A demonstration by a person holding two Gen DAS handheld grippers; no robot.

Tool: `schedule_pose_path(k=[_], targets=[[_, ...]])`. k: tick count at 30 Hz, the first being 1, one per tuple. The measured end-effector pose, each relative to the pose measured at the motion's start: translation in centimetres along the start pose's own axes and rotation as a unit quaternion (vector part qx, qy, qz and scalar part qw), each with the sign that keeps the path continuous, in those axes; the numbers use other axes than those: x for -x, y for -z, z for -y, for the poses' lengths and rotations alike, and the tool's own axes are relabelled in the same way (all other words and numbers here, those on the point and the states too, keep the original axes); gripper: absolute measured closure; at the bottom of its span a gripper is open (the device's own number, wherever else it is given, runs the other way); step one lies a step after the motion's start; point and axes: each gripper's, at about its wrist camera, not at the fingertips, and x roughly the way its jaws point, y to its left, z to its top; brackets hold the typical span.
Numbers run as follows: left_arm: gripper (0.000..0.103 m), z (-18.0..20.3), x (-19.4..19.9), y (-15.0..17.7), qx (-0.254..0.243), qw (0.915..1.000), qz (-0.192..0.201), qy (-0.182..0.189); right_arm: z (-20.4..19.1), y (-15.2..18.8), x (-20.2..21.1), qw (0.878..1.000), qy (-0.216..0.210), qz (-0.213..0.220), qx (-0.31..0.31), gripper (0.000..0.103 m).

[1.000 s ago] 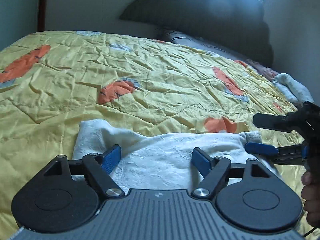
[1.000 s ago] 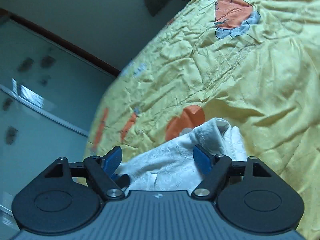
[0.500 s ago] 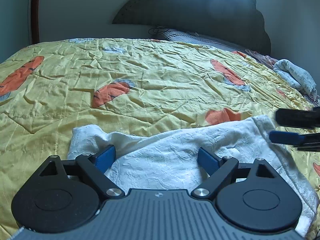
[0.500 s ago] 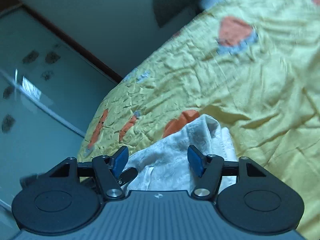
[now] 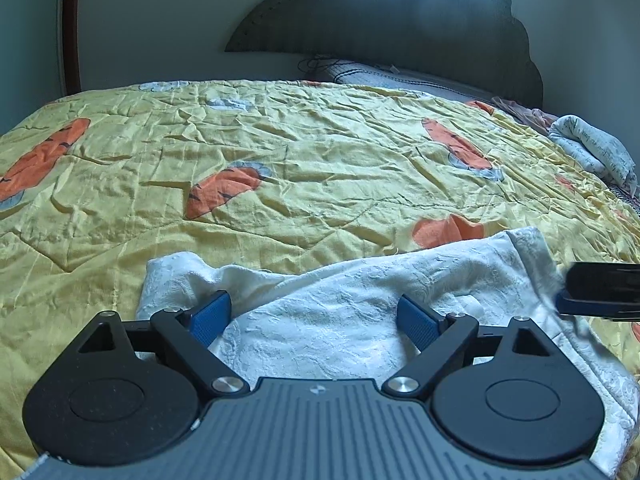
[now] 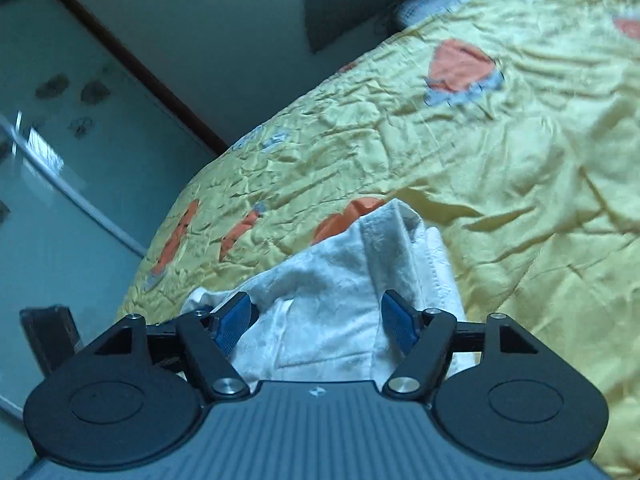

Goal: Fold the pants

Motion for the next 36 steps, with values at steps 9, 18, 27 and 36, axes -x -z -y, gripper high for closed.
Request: schedule_pose_path(k=[9, 18, 27, 36], targets=[[0.011, -4.5, 8.0, 1.5, 0.099, 0.994, 0.044, 0.017, 4.4, 1.8, 5.0, 0.997, -0.05, 0.017, -0.056, 0.028], [0.011, -9.6, 7.3, 4.7, 0.242, 0.9668, -0.006, 0.081, 7.4, 1.4, 2.9, 0.993, -0.039, -0.083, -0.07, 0.027], [0.066, -6.7, 6.2, 4.0, 0.146, 0.9887, -0.025, 0.024, 6.1, 1.6, 2.6, 0.994, 0.004, -0.11, 0.017, 0.08], [0.066, -4.3, 6.2, 5.5, 0.027, 0.9983, 0.026, -0.044, 5.2, 2.2, 3.3, 0.989, 0.028, -0.1, 0.104, 0.082]])
